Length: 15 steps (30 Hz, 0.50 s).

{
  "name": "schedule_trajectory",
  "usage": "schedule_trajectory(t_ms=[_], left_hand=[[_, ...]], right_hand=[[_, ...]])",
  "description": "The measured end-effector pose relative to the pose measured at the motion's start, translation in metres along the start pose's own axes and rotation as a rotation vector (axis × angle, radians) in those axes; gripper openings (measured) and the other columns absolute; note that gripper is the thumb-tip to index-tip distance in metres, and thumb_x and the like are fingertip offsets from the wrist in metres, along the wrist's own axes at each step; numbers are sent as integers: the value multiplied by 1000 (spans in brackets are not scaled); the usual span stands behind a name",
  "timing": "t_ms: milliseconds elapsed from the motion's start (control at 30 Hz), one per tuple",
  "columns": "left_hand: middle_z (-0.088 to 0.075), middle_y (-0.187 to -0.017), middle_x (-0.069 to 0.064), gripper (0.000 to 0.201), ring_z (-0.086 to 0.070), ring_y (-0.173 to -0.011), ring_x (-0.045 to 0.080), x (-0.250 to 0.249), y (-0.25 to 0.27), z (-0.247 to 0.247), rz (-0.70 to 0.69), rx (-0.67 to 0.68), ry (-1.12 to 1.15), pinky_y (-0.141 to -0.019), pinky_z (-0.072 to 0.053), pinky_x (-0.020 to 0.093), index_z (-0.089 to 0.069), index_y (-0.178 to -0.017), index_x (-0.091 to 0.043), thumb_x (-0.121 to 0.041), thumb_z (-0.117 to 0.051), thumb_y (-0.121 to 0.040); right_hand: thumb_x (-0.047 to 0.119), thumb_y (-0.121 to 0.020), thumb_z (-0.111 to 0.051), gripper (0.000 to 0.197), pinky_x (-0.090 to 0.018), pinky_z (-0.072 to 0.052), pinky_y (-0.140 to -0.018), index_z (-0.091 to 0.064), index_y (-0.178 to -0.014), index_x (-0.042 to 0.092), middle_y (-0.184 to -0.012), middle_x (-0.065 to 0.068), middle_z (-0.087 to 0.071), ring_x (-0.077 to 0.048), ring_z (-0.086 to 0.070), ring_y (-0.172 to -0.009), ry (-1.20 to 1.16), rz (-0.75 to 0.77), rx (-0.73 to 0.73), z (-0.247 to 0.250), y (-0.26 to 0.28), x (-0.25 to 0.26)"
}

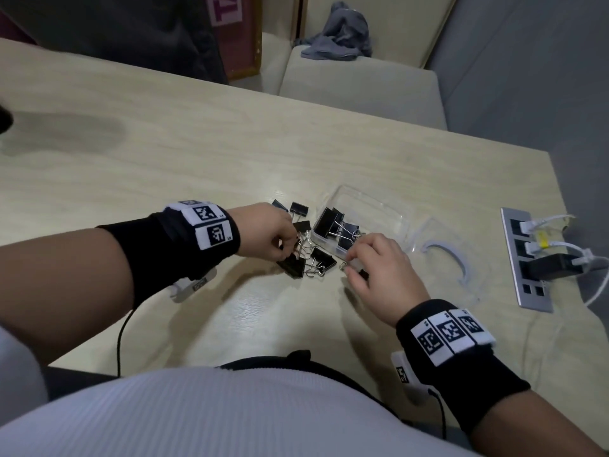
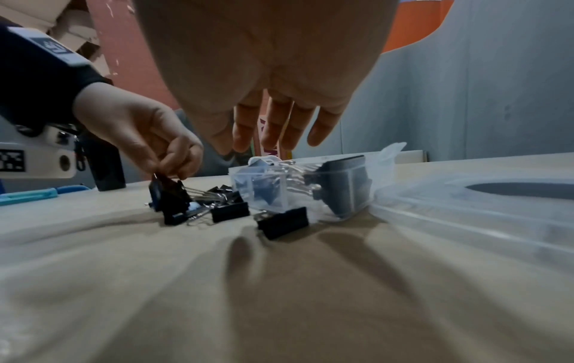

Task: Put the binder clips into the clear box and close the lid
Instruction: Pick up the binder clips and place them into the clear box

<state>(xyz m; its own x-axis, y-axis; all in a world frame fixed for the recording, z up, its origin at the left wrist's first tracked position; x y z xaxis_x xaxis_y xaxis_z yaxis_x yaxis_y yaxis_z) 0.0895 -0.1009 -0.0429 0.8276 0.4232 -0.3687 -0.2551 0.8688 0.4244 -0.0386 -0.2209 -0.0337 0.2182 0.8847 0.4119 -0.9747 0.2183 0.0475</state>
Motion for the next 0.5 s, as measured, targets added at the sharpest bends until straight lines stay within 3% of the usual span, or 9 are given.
schedule_trajectory(t_ms=[100, 267, 400, 500], left_hand=[[-68, -88, -4, 10, -60, -77, 12, -1, -3, 10, 11, -18, 41, -65, -43, 19, -70, -88, -21, -20, -68, -78], [-55, -113, -5, 60, -58, -99, 19, -4, -5, -19, 75, 167, -253, -76, -47, 31, -54, -120, -28, -53, -74, -70], [-59, -110, 1, 48, -62, -100, 27, -10, -5, -39, 64, 151, -348, -77, -52, 37, -55, -116, -23, -42, -67, -74], [-66, -97, -1, 47, -62, -86, 22, -11, -6, -30, 101, 122, -235, -71, -52, 34, -61, -106, -23, -52, -68, -70]], right_hand=[[24, -86, -60, 14, -37, -45, -89, -62, -99, 19, -105, 0, -56, -20, -51, -102, -62, 37, 31, -4, 0, 15], [29, -87, -57, 16, -38, -45, -88, -61, -101, 21, -102, 2, -57, -20, -52, -99, -67, 47, 76, -13, -2, 30], [30, -88, -55, 15, -40, -46, -88, -61, -99, 22, -101, 2, -57, -20, -52, -100, -61, 30, 127, -18, 2, 26], [33, -90, -54, 15, -37, -46, -84, -62, -96, 22, -93, 6, -55, -16, -53, -94, -91, -7, 142, -15, 3, 23]])
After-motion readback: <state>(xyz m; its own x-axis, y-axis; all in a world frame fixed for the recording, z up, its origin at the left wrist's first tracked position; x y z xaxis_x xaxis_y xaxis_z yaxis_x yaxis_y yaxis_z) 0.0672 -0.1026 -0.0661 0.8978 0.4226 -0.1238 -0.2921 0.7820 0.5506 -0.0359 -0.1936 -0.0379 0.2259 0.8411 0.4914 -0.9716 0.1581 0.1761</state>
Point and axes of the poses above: each hand's wrist, its own y-axis away from the middle knuckle, its own z-axis out of the back of the hand, x = y × z, the point moved 8 cm from there along -y, towards the middle knuckle
